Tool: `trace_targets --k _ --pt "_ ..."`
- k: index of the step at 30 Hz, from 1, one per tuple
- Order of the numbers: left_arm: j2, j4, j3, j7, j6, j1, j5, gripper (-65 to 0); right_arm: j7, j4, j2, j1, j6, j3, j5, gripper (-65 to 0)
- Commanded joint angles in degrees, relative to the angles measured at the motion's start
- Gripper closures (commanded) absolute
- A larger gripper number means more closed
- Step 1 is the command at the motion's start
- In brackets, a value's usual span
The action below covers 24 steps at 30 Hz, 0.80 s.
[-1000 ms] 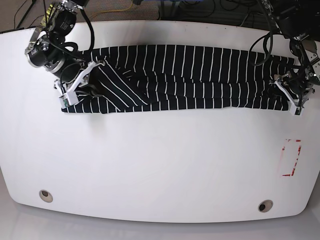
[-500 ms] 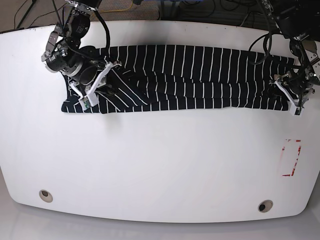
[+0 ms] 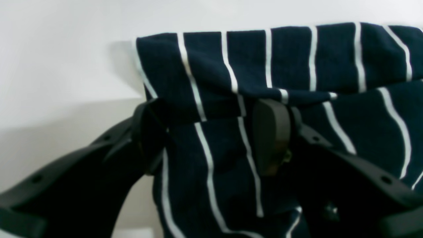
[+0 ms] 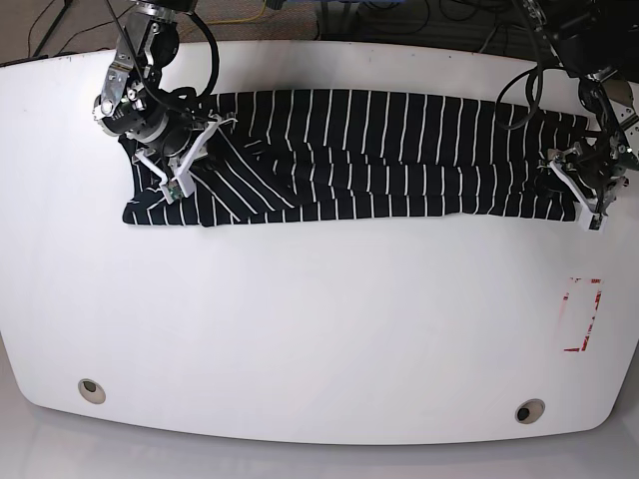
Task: Layout the t-shirt on the table in an organized manner, then fold the t-shirt properly
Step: 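Lower the right gripper's held shirt end back onto the table, then release the shirt end with the left gripper and raise it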
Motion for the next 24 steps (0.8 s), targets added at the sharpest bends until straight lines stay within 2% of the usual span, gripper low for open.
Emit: trace_targets --k 1,3,11,19,24 --pt "-0.31 -1.68 0.23 2.23 0.03 -0.08 1.24 -38.3 3.12 -2.51 1.51 0.34 0.01 0.16 -0.12 -2.5" --pt "-0.31 -2.91 0.23 2.23 0.03 -1.05 1.24 -38.3 6.90 -7.26 2.82 0.87 0.01 0.16 -0.30 -2.5" --pt "-0.31 -5.98 0.32 2.14 0.03 -2.81 1.24 -38.3 13.06 -18.95 6.43 4.83 0.01 0.42 0.14 -2.4" --pt "-0.22 -7.92 2.26 2.14 0.03 -5.53 1.15 -38.3 14.20 -21.50 7.75 7.38 0.01 0.51 0.05 -2.4" --pt "-0.05 -4.23 1.55 2.67 0.03 -5.53 0.54 -38.3 14.02 -19.74 7.66 8.26 0.01 0.42 -0.30 -2.2"
